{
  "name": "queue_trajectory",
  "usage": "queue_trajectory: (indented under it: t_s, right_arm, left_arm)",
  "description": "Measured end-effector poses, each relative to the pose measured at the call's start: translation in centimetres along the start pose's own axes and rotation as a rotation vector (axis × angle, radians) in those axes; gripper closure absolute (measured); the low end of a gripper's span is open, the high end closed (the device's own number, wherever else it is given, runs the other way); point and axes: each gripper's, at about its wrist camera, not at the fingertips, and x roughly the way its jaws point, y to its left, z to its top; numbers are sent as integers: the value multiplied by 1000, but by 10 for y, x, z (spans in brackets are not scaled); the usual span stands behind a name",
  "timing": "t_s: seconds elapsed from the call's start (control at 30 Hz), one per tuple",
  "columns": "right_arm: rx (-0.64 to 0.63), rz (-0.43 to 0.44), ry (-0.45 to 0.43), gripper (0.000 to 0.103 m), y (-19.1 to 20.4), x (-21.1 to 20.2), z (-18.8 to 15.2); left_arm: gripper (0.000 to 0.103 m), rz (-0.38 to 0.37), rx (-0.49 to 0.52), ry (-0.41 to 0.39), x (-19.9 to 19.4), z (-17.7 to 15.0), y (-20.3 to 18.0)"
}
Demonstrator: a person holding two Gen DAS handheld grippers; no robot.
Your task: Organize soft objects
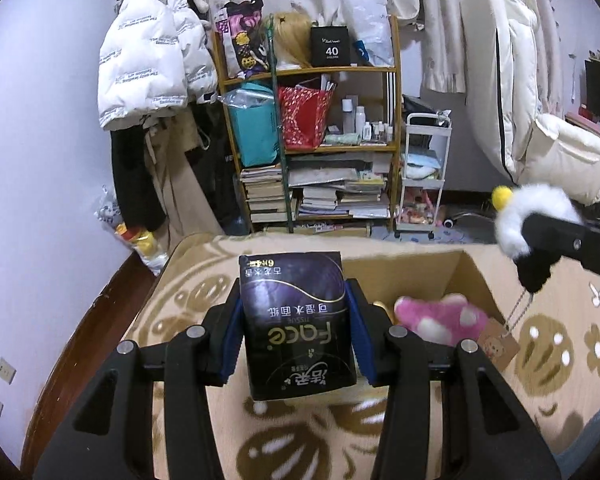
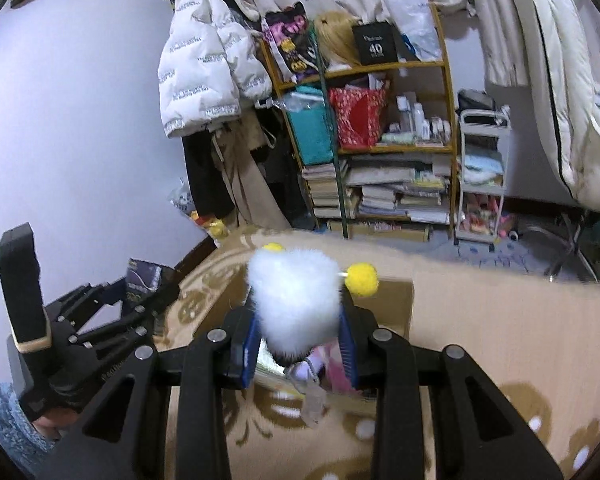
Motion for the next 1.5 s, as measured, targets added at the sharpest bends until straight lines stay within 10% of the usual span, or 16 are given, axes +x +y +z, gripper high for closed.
queue_trajectory:
  t_s: [0.53, 0.83, 1.23, 1.5]
  right_arm:
    - [40, 16, 97, 64, -16, 63, -5]
    - [68, -17, 133, 62, -33, 73, -20]
    - [101, -33, 146, 13, -43, 55, -22]
    - [89, -77, 122, 0, -38, 27, -19]
  left_arm:
    - [54, -51, -44, 110, 69, -9, -9]
    - [14, -39, -53, 152, 79, -25, -15]
    - [2, 4, -50, 156, 63, -38, -4]
    - [1, 29, -94, 134, 30, -33, 19]
